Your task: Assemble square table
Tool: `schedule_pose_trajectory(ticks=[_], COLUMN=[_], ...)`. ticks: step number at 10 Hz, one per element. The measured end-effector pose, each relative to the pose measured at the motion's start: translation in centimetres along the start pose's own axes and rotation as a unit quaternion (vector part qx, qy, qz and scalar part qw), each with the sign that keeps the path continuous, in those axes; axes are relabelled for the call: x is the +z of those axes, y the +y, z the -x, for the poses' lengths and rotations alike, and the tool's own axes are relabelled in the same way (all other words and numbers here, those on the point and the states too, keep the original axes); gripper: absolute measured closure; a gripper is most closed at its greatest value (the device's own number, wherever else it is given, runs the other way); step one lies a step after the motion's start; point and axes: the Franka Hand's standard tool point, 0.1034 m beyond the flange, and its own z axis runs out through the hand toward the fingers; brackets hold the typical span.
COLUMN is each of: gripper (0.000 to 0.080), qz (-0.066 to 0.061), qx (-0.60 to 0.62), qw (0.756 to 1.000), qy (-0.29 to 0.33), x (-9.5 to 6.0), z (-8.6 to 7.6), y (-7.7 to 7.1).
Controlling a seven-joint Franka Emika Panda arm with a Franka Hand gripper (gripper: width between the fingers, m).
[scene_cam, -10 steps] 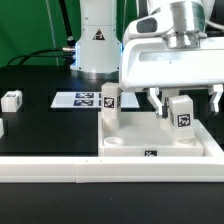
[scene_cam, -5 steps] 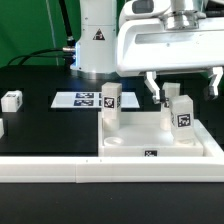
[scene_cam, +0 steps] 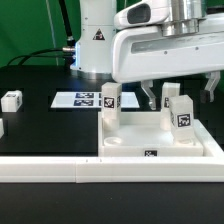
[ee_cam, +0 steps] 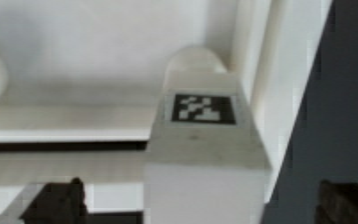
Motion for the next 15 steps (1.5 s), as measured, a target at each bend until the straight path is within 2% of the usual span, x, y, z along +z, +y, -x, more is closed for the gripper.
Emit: schedule_pose_trajectory(ticks=[2, 3, 6, 7, 8, 9, 10, 13, 15], gripper=[0.0151, 0.0151, 0.0151, 0.0275, 0.0434, 0.0434, 0.0511, 0.0511, 0.0511], qz=[-0.007, -0.005, -0.004, -0.004, -0.004, -0.004, -0.004, -0.004, 0.000], qx=[-0.004, -0.004, -0.001, 0.000, 0.000, 0.000, 0.000, 0.000, 0.044], qw=[0.998, 0.998, 0.998, 0.998, 0.998, 0.998, 0.998, 0.998, 0.998], qy=[-0.067, -0.057, -0.055, -0.055, -0.056, -0.056, -0.056, -0.056, -0.048], x=[0.37, 0.47, 0.92, 0.93, 0.95, 0.95, 0.95, 0.95, 1.05], z=[0.70, 0.12, 0.26, 0.26, 0.27, 0.26, 0.26, 0.27, 0.17], y=[-0.17, 0.01, -0.03, 0.07, 0.10, 0.10, 0.11, 0.11, -0.30])
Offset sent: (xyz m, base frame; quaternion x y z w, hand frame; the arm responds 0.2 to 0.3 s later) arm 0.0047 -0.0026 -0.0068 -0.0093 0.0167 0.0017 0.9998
